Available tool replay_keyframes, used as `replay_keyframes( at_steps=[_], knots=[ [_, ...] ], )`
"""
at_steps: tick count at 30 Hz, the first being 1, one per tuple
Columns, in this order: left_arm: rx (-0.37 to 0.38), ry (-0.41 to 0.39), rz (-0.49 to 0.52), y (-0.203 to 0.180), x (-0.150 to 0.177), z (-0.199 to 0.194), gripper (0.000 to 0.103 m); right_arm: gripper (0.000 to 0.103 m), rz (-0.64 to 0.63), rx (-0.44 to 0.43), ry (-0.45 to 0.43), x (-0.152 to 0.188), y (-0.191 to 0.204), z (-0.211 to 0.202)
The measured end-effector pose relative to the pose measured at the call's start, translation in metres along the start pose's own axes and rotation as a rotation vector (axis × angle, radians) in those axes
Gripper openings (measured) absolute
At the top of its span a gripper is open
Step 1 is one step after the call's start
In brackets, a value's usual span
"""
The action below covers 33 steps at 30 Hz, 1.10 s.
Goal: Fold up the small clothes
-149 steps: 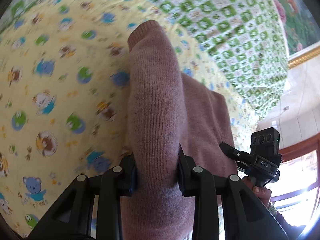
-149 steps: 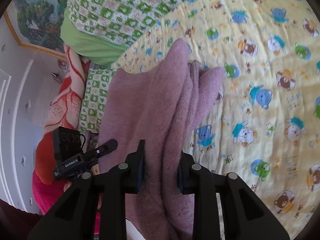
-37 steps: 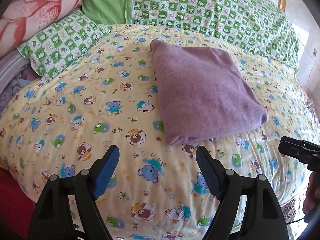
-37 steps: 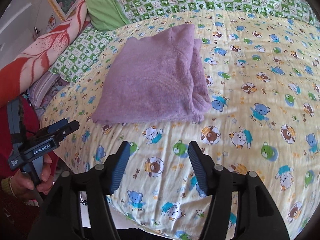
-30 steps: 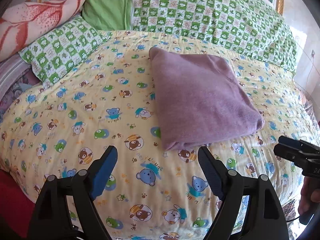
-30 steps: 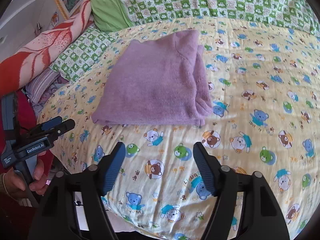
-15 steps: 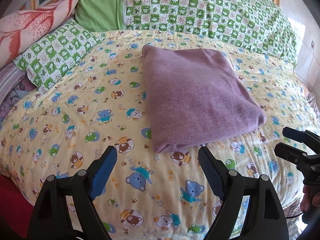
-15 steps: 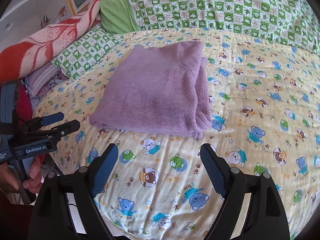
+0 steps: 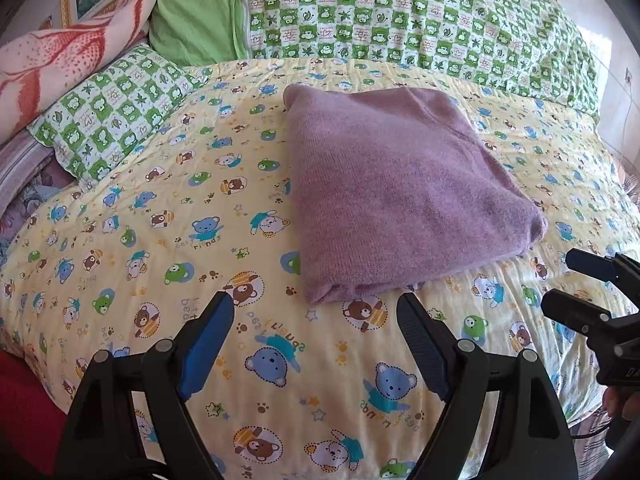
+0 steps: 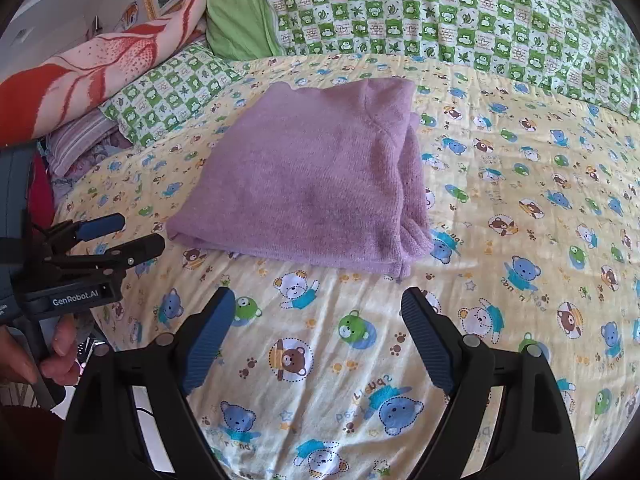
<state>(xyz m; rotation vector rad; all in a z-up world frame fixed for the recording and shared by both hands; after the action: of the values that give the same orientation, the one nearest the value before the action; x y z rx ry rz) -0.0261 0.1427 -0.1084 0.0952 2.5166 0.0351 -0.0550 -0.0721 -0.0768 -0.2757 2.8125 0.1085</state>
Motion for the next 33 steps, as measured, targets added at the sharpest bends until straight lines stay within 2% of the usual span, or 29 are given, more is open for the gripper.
replay_keyframes(
  at_steps=[13,33],
  knots=[
    [-0.017,0.011,-0.005,-0.001,0.001,0.003,0.084,0.085,-0.002,-0.001,0.027,0.001,0.001,0.011],
    [-0.017,-0.003,-0.009,-0.009,-0.002,0.0,0.084,0.085,-0.008,-0.004,0.005,-0.009,-0.002,0.008]
  ],
)
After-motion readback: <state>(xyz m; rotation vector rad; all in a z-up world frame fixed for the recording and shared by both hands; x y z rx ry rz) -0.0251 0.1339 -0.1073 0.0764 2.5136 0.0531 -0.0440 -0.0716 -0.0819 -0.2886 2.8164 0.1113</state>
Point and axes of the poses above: each gripper's, at about its wrist camera, not at the fingertips, and z roughly the way its jaws point, y to its left, x to its underside, the point moved 4 cm from there along z, roughly the way its jaws point, and after that the axes turned 6 degrees about y, right-handed, at the moved point
